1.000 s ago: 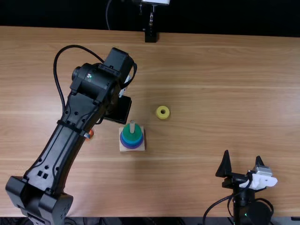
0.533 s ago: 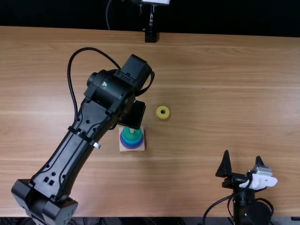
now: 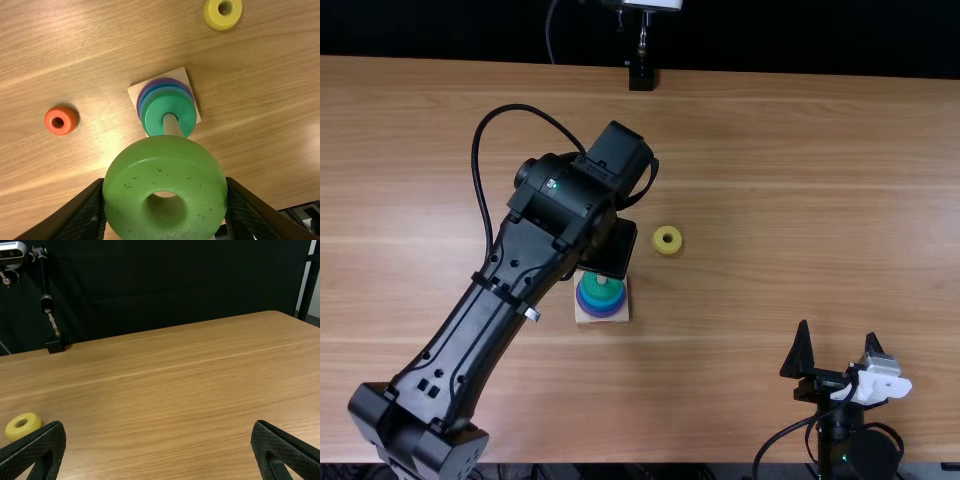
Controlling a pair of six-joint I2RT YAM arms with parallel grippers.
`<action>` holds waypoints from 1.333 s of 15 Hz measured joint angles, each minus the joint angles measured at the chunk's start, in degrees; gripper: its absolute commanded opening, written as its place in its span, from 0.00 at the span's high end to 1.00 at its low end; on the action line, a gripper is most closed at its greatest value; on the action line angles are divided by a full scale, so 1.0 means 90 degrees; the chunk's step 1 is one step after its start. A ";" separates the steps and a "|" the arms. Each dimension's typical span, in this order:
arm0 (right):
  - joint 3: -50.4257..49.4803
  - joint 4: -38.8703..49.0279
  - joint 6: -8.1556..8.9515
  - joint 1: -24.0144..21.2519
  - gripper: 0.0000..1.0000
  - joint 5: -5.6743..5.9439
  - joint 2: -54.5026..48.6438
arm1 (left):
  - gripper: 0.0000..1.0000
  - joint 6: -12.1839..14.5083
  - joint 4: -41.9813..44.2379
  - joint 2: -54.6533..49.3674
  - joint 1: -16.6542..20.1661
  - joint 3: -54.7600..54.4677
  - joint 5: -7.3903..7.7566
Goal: Build the Hanoi tower: stack the rings onto the peg from bottom to top in this color order: purple, dark blue, light blue, dark green, light green, yellow, orange.
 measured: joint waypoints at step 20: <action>-0.0002 -0.0002 0.0000 0.0000 0.00 0.0002 0.0000 | 1.00 0.0000 0.0129 0.0216 -0.0129 -0.0265 -0.0002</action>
